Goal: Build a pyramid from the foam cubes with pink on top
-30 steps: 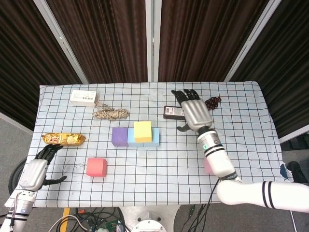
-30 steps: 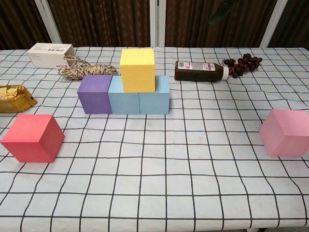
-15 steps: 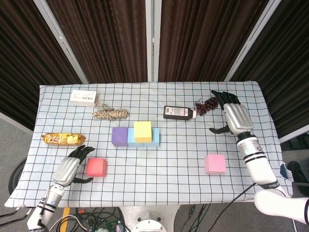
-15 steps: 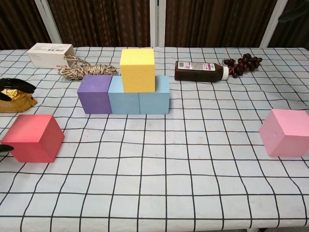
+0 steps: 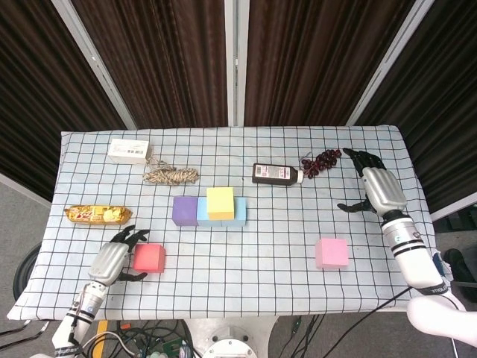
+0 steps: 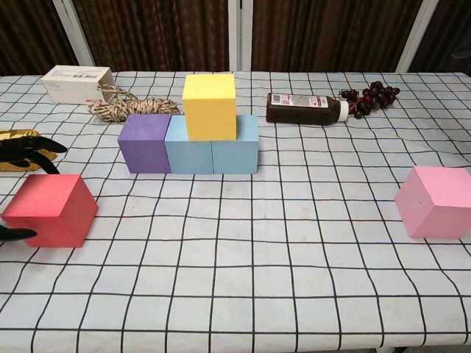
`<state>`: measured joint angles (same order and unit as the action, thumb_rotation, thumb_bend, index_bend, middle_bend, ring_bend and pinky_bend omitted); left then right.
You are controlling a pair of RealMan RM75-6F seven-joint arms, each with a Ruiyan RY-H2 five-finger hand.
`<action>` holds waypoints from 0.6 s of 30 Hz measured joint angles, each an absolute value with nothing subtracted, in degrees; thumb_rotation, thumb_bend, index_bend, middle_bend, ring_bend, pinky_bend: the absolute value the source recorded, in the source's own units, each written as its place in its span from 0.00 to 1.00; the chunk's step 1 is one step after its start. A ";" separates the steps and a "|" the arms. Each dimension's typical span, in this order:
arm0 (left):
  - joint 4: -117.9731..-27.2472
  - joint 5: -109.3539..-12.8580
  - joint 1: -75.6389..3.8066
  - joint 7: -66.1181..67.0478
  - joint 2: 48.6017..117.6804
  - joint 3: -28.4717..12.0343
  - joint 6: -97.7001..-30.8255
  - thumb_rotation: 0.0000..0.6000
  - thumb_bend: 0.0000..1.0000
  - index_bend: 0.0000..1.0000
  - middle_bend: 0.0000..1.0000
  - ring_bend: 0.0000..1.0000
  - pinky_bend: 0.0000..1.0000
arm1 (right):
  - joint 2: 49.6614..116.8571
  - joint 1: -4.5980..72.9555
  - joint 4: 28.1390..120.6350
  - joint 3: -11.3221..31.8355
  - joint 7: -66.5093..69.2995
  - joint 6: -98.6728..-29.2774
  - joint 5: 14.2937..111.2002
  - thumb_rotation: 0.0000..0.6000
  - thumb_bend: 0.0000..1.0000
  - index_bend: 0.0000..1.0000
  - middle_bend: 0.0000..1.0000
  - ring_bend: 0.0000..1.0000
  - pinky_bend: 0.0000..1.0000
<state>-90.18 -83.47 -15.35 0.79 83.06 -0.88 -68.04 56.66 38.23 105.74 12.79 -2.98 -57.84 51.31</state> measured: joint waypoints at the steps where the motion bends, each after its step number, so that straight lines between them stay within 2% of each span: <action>1: -89.93 -83.47 -15.37 0.91 83.31 -0.96 -68.27 1.00 0.12 0.17 0.33 0.07 0.16 | 56.74 38.02 105.58 12.77 -2.76 -57.81 51.44 1.00 0.01 0.00 0.09 0.00 0.00; 6: -89.53 -83.80 -15.41 1.40 83.78 -1.74 -70.39 1.00 0.16 0.21 0.42 0.10 0.17 | 56.83 36.60 104.72 12.69 -1.26 -57.96 52.09 1.00 0.01 0.00 0.10 0.00 0.00; 11: -90.91 -84.19 -15.55 1.14 82.96 -2.01 -71.12 1.00 0.17 0.22 0.45 0.12 0.18 | 56.58 34.81 103.65 12.41 0.90 -57.75 52.86 1.00 0.01 0.00 0.10 0.00 0.00; 18: -96.15 -83.39 -15.88 -0.35 77.36 -4.69 -72.73 1.00 0.17 0.22 0.47 0.13 0.18 | 54.64 32.22 102.16 12.18 2.86 -57.70 53.34 1.00 0.01 0.00 0.12 0.00 0.00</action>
<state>-96.15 -83.39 -15.88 -0.35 77.36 -4.69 -72.73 54.64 32.22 102.16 12.18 2.86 -57.70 53.34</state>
